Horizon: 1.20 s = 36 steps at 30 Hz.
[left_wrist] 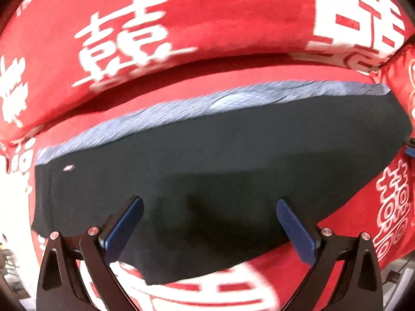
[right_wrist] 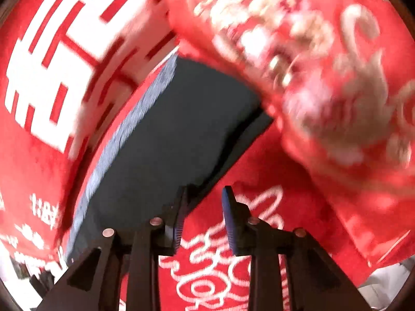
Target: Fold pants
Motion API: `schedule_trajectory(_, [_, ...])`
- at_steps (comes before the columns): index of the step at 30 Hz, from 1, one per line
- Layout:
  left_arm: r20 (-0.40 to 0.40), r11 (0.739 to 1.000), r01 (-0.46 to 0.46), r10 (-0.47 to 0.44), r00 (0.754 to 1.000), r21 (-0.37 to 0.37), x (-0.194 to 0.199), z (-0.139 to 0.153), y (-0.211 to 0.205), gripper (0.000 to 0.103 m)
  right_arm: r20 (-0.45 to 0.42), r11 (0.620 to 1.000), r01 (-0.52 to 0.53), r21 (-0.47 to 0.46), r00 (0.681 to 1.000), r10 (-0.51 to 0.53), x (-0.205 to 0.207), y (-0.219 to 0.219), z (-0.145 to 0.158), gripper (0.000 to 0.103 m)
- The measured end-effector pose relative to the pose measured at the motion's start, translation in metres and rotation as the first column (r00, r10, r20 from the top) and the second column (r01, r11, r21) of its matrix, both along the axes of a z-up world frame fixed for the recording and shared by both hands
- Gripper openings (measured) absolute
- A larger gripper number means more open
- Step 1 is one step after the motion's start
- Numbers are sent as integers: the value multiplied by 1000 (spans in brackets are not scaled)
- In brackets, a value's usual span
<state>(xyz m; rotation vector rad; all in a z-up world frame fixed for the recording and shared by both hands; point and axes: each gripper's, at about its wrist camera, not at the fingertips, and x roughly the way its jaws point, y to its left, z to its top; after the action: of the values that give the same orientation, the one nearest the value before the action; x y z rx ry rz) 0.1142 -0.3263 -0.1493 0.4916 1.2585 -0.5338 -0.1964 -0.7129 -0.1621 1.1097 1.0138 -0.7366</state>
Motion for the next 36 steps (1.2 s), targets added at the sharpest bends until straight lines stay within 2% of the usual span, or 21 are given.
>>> schedule_trajectory(3, [-6,1000,17,-17,1000,-21,1,1,-37,103,-28,999,-15,-43,999,14,10,-13,-3,30])
schedule_trajectory(4, [-10,999,20,-21,1000,-26,0,0,-48,103,-41,999,-11,-45,999,9,6,-19,-4,26])
schedule_trajectory(5, [-13,999,21,-22,1000,-31,-4,1,-56,103,-45,999,-10,-50,999,8,4,-23,-4,8])
schedule_trajectory(6, [-16,999,22,-22,1000,-39,-5,1,-62,103,-41,998,-16,-55,999,13,5,-23,-3,7])
schedule_trajectory(8, [-27,999,26,-28,999,-46,-9,0,-73,103,-55,995,-46,-86,998,42,5,-21,1,7])
schedule_trajectory(11, [-37,999,48,-48,998,5,-22,-19,-82,103,-114,990,-97,-102,990,85,4,-17,-5,7])
schedule_trajectory(14, [-53,997,59,-57,997,47,-26,-36,-89,103,-130,991,-93,-92,988,81,0,-18,-8,8])
schedule_trajectory(16, [-64,997,50,-47,997,50,-26,-40,-87,103,-142,992,-85,-92,987,72,-3,-19,-8,13])
schedule_trajectory(18, [-74,998,36,-33,997,42,-25,-42,-86,103,-153,992,-87,-96,986,71,-8,-19,-8,27])
schedule_trajectory(25, [-85,999,26,-22,996,41,-23,-46,-89,103,-202,989,-128,-77,973,110,-13,-8,0,29])
schedule_trajectory(31, [-92,999,20,-17,996,36,-24,-48,-86,103,-161,986,-159,-57,976,148,-12,19,11,29])
schedule_trajectory(36, [-90,999,17,-14,996,37,-24,-48,-86,103,-89,979,-203,-22,976,201,-6,39,10,29])
